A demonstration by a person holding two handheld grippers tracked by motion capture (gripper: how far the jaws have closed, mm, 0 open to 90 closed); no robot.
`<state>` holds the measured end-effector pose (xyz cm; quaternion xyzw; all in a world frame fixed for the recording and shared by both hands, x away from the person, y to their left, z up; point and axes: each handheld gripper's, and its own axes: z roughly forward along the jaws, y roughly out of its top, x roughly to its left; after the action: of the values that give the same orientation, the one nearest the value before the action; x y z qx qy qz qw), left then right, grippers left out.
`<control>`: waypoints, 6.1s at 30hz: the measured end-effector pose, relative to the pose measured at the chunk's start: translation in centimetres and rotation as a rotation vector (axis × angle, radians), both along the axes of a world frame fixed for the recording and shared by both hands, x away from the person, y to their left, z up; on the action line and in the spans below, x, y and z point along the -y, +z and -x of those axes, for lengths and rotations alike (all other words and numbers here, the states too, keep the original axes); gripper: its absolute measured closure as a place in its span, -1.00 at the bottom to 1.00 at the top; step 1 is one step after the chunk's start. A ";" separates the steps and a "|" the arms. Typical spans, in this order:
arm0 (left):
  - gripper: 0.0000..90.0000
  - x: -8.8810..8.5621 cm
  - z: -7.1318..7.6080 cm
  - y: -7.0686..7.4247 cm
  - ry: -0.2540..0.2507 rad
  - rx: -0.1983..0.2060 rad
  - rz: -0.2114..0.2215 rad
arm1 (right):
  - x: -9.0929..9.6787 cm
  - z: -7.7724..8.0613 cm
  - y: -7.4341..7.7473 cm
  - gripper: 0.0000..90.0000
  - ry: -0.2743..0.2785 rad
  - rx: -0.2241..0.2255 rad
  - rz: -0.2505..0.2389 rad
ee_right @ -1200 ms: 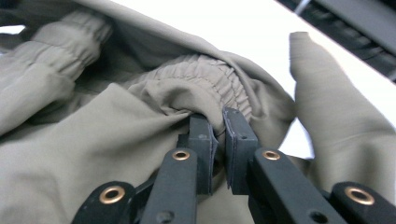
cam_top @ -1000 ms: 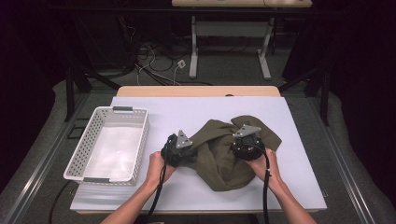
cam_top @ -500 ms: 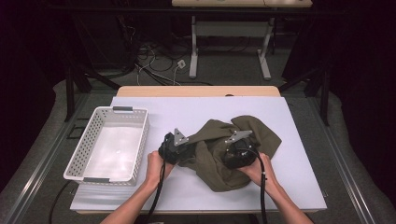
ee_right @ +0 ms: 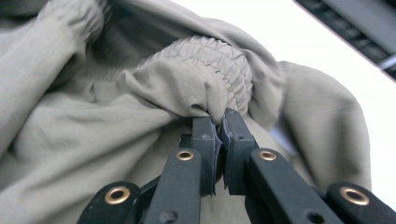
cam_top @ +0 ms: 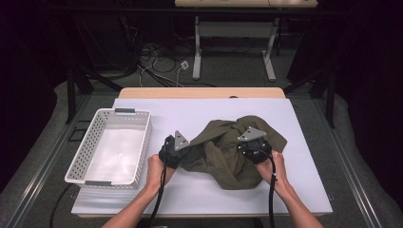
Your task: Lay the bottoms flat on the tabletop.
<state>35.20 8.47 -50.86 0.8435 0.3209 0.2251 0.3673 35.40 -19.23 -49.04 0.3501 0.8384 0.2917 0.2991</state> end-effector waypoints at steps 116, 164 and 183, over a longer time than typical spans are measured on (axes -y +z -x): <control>-0.17 2.3 0.0 0.1 -0.095 -0.086 0.007 | 1.3 1.0 -0.8 0.09 0.032 -0.110 -0.056; -0.13 1.6 -0.6 -1.5 -0.047 -0.079 -0.003 | 3.8 0.6 0.5 -0.03 -0.066 -0.071 -0.070; 0.97 -0.5 -1.7 -2.3 0.110 -0.053 -0.012 | 6.1 0.1 0.5 0.89 -0.153 -0.010 -0.142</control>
<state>36.89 8.99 -53.15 0.8325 0.3751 0.2245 0.3405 35.27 -25.30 -48.51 0.4347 0.7879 0.3250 0.2908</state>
